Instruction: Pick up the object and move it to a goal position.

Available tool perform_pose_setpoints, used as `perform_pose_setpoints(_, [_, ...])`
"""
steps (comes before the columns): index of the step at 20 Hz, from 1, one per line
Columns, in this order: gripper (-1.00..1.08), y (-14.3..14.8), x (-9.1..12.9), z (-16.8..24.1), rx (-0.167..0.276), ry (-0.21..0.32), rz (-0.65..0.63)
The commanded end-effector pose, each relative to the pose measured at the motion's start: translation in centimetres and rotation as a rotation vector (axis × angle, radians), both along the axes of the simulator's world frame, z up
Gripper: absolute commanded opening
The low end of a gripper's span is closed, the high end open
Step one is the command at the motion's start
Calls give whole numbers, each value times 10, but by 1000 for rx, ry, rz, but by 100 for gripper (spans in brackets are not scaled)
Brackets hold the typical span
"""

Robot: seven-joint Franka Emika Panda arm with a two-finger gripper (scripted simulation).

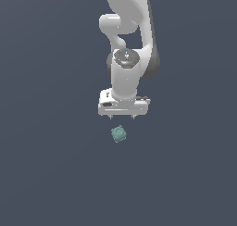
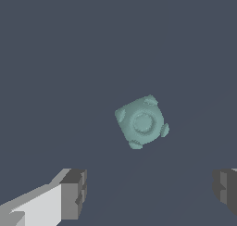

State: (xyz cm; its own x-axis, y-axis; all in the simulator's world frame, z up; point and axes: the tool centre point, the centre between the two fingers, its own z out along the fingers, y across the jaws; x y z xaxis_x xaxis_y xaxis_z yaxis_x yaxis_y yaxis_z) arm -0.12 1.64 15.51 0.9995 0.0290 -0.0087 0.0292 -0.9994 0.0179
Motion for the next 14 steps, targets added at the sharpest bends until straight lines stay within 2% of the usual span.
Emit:
perform_pose_setpoints(1, [100,0,0,0,0,0,0])
perform_pose_setpoints(14, [100,12,8,10,-13,-18,37])
